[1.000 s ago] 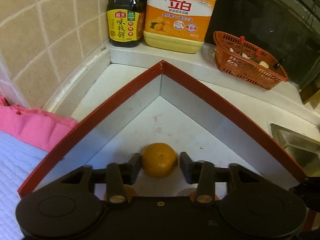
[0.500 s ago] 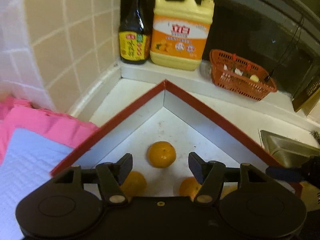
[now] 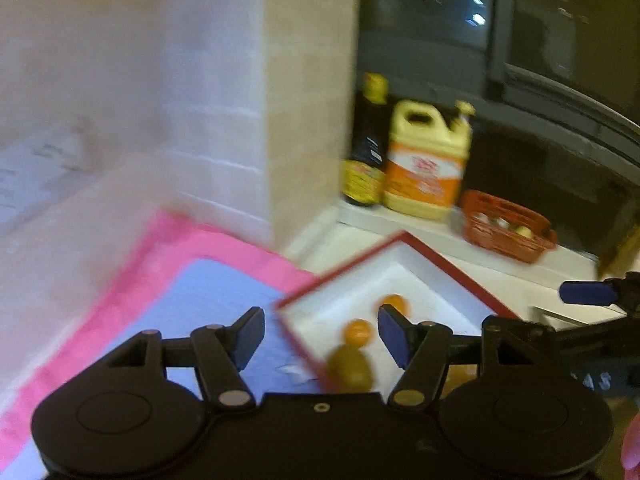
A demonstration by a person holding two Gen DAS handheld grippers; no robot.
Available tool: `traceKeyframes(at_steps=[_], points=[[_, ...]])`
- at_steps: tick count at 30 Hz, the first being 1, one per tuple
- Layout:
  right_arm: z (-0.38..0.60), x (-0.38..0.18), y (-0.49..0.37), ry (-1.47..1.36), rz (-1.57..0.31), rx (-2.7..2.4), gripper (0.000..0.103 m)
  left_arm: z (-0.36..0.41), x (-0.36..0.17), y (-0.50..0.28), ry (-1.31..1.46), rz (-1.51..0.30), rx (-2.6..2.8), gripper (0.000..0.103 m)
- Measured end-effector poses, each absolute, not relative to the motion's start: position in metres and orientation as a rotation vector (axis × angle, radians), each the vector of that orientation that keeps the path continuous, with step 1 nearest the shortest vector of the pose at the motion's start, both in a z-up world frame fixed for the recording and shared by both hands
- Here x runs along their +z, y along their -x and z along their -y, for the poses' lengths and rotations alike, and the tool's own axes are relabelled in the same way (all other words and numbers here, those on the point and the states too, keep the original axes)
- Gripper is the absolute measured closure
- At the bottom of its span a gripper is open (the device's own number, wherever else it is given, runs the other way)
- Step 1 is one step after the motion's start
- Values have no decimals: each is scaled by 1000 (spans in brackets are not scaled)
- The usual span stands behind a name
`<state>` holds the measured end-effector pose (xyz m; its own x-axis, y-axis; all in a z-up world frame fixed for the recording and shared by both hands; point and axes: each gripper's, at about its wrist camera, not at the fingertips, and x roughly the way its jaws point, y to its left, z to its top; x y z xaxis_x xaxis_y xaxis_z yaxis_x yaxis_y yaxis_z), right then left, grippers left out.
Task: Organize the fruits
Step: 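Move both open tools back over the fruit on the blue mat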
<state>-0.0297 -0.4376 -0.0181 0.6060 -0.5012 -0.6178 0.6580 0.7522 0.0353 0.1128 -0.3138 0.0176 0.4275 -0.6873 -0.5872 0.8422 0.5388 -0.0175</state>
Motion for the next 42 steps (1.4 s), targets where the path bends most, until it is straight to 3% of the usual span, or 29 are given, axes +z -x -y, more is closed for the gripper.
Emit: traceKeyframes(at_steps=[9,26,42], points=[[368,21,19,-239,-570,-583,1,196,57,-90,-202,-500,-834,24],[231,30,-30,-131,-612,-376,1,41,41,-92,-101,-594,-579,24],[124,29,-87,-10,-651,-139,1,-58,43,-94,-18,-603,-361,24]])
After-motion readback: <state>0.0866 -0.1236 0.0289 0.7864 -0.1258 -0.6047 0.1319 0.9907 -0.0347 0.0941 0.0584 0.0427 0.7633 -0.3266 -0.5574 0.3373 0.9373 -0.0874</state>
